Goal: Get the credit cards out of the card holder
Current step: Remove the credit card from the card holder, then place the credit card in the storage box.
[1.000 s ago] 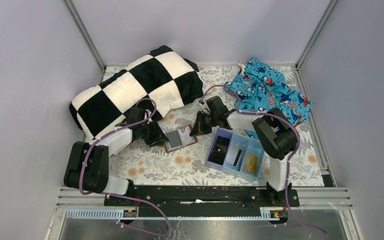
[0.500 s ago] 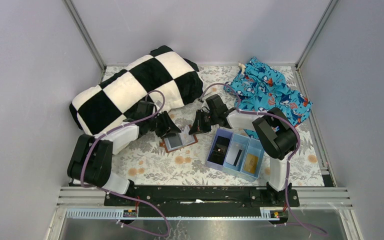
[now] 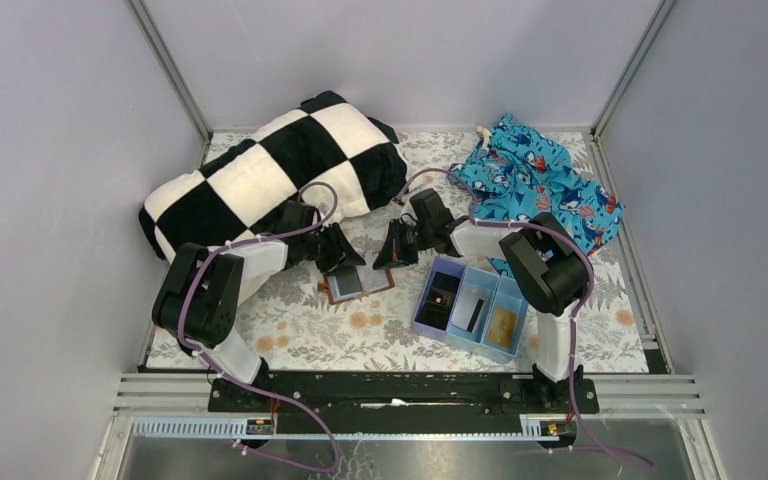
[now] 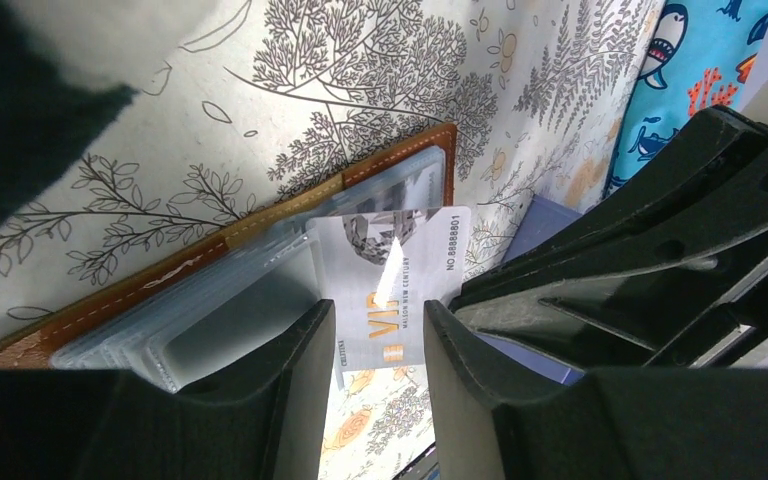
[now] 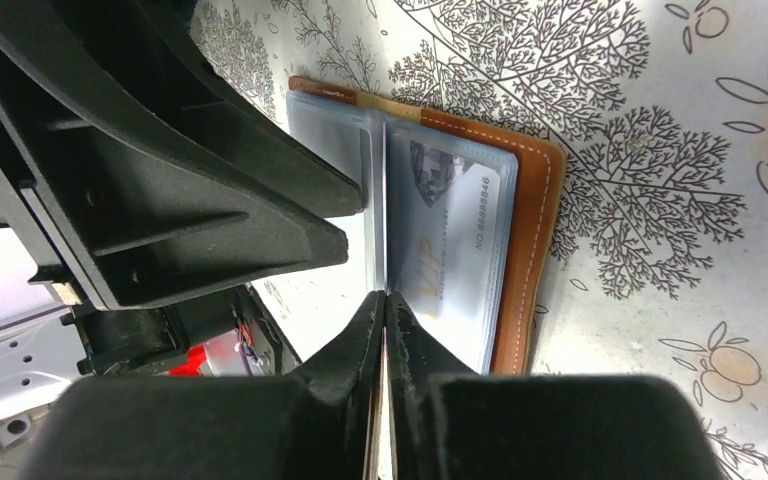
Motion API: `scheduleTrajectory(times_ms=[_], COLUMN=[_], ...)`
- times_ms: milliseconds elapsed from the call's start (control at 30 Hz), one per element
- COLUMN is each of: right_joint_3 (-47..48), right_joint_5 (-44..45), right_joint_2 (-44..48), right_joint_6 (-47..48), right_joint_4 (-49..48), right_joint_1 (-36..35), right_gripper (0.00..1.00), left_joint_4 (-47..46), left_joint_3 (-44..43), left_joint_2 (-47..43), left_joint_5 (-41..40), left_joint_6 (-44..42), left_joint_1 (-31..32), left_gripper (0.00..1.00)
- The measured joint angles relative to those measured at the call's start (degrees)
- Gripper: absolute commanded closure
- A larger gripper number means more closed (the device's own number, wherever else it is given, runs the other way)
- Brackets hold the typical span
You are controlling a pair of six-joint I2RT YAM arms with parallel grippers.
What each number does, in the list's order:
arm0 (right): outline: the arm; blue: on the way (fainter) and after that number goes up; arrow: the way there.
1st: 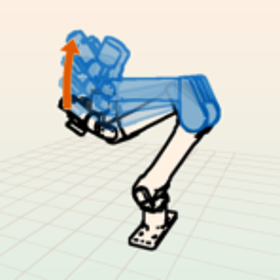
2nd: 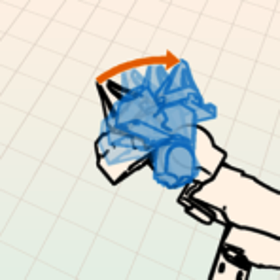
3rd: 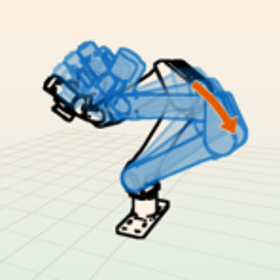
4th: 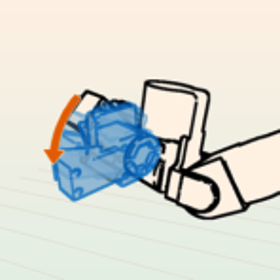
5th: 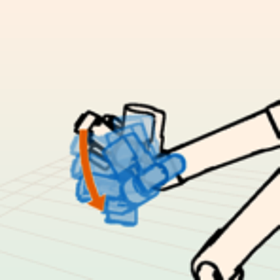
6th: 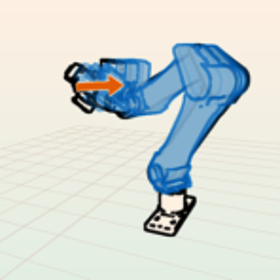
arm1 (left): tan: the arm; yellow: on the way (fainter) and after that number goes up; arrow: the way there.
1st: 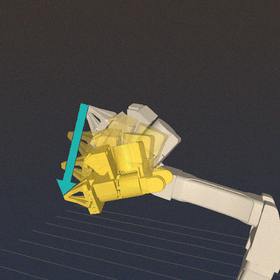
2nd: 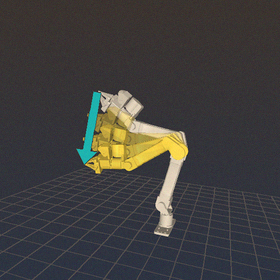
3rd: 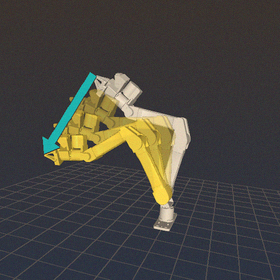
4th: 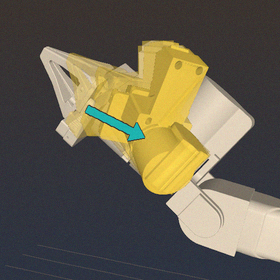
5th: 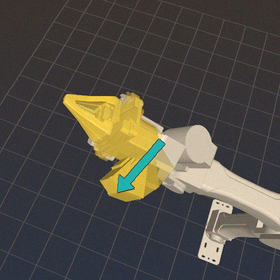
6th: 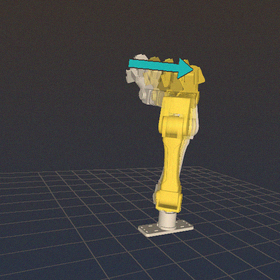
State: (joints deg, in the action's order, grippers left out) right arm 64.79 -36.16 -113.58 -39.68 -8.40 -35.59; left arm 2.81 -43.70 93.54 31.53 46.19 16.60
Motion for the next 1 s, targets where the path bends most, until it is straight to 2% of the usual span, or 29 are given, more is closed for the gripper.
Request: scheduleTrajectory(times_ms=[300, 467, 667, 800, 1000], right_joint_3=[1.25, 1.92, 1.88, -0.33, -6.16], right_joint_5=[-1.07, -0.98, 1.86, 5.92, 12.13], right_joint_2=[-2.54, -3.58, -2.58, 3.43, 19.47], right_joint_6=[-1.16, -1.22, -0.35, 0.76, 1.31], right_joint_4=[-1.22, -1.2, 1.25, 3.65, 6.8], right_joint_1=[-0.48, -1.18, -1.36, -0.9, 2.16], right_gripper=[0.8, 1.0, 1.0, 1.0, 1.0], left_joint_4=[-0.92, -1.11, -1.16, 0.26, 1.2], left_joint_3=[0.0, 0.04, 0.09, 0.07, -1.73], left_joint_2=[0.83, 0.83, 0.55, -2.47, -9.86], left_joint_5=[0.22, 0.24, 0.66, 1.9, 3.58], left_joint_6=[0.24, 0.39, 0.42, 0.44, 0.35], left_joint_1=[0.0, 0.0, -0.11, -0.17, -0.48], left_gripper=[0.58, 0.59, 0.59, 0.58, 0.57])
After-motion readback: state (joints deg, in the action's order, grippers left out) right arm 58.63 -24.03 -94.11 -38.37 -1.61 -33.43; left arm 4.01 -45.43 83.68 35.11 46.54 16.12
